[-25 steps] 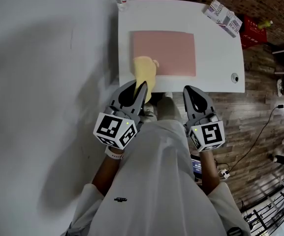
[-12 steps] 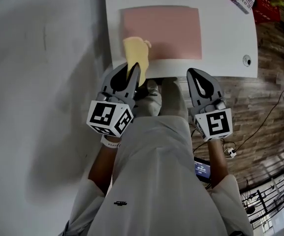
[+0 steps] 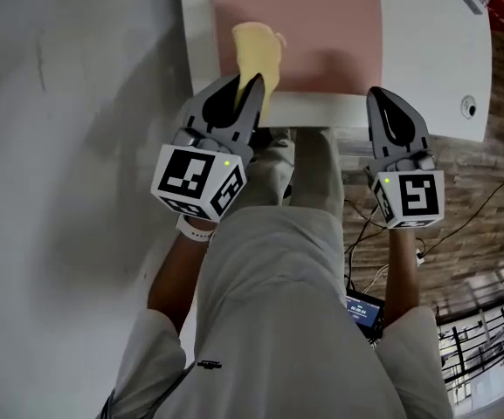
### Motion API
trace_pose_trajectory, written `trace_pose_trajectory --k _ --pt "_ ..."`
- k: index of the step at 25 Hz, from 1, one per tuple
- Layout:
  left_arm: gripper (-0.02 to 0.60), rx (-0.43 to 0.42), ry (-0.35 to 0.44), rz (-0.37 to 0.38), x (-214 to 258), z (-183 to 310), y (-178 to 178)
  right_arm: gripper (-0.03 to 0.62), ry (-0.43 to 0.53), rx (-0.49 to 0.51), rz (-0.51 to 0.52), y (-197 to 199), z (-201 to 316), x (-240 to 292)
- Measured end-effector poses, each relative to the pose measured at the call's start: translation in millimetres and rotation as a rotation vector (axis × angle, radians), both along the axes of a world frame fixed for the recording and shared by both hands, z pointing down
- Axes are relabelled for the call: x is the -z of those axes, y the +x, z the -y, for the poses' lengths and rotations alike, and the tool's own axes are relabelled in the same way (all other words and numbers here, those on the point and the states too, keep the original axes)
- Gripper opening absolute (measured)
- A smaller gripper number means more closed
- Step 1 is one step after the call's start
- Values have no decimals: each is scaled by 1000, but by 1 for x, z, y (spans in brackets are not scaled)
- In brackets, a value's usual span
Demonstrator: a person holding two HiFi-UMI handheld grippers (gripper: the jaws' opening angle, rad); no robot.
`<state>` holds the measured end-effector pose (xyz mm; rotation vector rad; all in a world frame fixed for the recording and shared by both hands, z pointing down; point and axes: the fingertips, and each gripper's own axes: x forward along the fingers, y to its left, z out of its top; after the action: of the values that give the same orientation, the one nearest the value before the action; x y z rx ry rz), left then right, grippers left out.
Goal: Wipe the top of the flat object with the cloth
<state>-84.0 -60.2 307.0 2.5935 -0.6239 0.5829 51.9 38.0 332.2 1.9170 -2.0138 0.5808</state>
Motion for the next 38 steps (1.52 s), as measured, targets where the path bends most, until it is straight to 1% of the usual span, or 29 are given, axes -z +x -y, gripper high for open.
trace_pose_trajectory --k 4,9,12,15,20,22,24,27,29,32,33,34,37,38 --pt "58 -40 -44 -24 -21 -5 30 6 -16 -3 2 10 12 -26" --pt "58 -93 -92 -66 -35 -24 73 6 -43 30 -15 13 18 -48" --pt "58 -112 -130 -78 -52 -32 94 6 -54 9 6 19 18 -63" --pt "58 -136 -172 -75 -67 -38 107 6 -81 -5 20 23 17 -74" --pt "58 -248 -188 -61 -72 -48 125 6 -107 25 41 23 20 -89" --pt "58 -321 -210 -57 -76 -56 132 6 -126 27 44 26 16 -98" --pt "58 -445 -203 -21 -79 -66 137 6 -145 22 52 26 12 -101" --pt "58 -670 -137 81 -82 -78 139 6 -151 10 58 22 9 -98" --pt "58 -803 -88 147 -86 -83 140 6 -158 10 59 18 3 -99" --pt "58 -965 34 276 -101 -82 144 6 -172 34 58 13 -4 -105" --pt "58 -1005 64 297 -105 -81 147 8 -174 39 60 13 -5 -107" --pt "58 -1040 70 298 -107 -82 151 8 -174 37 67 14 -6 -109" --pt "58 -1137 30 257 -111 -87 154 7 -180 17 107 14 -6 -111" --pt "58 -1165 37 264 -113 -87 153 6 -180 15 108 13 -5 -111"
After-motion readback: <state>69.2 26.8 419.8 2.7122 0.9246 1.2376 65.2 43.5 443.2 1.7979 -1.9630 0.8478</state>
